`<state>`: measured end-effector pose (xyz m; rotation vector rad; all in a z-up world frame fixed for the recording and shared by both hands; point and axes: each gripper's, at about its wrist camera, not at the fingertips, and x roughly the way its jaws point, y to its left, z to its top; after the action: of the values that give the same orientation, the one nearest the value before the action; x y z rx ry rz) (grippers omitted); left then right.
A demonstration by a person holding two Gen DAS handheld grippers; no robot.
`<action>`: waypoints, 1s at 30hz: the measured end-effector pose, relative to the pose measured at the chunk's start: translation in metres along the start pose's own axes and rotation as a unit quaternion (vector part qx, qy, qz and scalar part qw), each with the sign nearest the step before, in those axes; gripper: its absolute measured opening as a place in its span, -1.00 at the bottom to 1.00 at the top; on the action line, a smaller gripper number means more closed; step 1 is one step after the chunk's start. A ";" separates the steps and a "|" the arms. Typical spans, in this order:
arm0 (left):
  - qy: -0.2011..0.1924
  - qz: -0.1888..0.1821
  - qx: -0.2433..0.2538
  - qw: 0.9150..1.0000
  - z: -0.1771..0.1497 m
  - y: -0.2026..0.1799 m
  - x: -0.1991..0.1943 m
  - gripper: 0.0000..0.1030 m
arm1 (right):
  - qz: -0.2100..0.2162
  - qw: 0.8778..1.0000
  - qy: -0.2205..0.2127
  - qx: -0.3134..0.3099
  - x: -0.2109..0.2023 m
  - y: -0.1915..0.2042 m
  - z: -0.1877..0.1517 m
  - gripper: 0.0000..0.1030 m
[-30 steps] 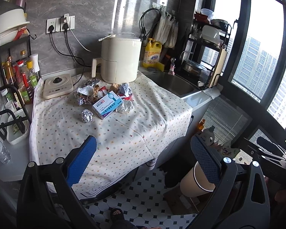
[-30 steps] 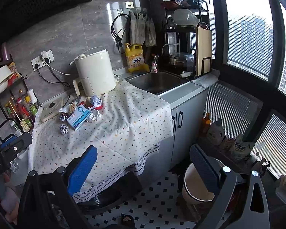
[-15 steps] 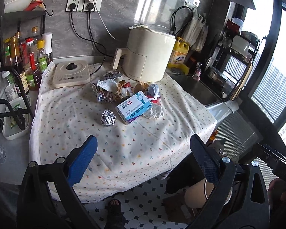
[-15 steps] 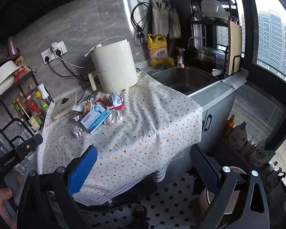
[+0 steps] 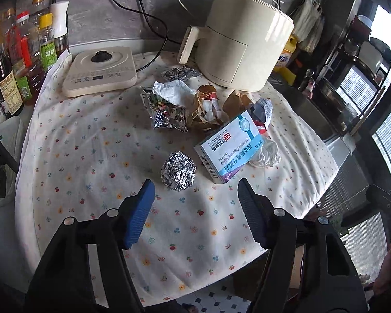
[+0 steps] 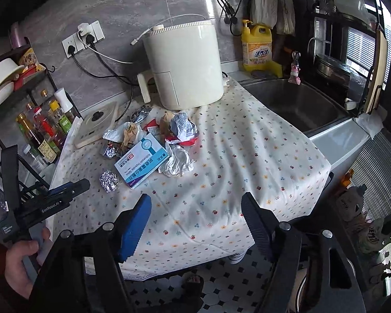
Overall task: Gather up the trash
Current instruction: 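Reach the left tool to the foil ball and close on it, then lift the foil ball with the left tool while the right tool grasps white tissue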
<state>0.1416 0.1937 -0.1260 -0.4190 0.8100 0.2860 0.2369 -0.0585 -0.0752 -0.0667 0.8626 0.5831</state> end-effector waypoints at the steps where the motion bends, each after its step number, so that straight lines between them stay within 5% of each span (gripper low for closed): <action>1: 0.006 0.000 -0.001 1.000 0.001 0.003 0.007 0.27 | 0.000 1.000 0.008 -0.003 0.010 0.002 0.003 0.27; 9: 0.054 0.000 0.003 0.999 0.011 0.023 0.063 0.21 | 0.011 0.997 0.069 -0.016 0.086 0.016 0.020 -0.03; 13: 0.077 -0.017 0.014 0.997 0.013 0.026 0.080 -0.13 | 0.013 0.996 0.092 -0.015 0.121 0.022 0.028 -0.09; 24: 0.016 -0.013 0.005 1.000 0.044 0.059 0.040 -0.14 | -0.003 0.993 0.118 -0.023 0.185 0.040 0.047 -0.26; 27: 0.006 -0.014 0.005 1.000 0.051 0.064 0.034 -0.14 | -0.011 0.991 0.131 -0.012 0.197 0.038 0.046 -0.39; 30: 0.001 -0.022 0.007 1.000 0.057 0.066 0.031 -0.14 | -0.004 0.990 0.138 -0.005 0.201 0.034 0.046 -0.77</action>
<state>0.1713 0.2811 -0.1309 -0.4243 0.8041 0.2380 0.3528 0.0747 -0.1860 -0.1627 1.1284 0.5776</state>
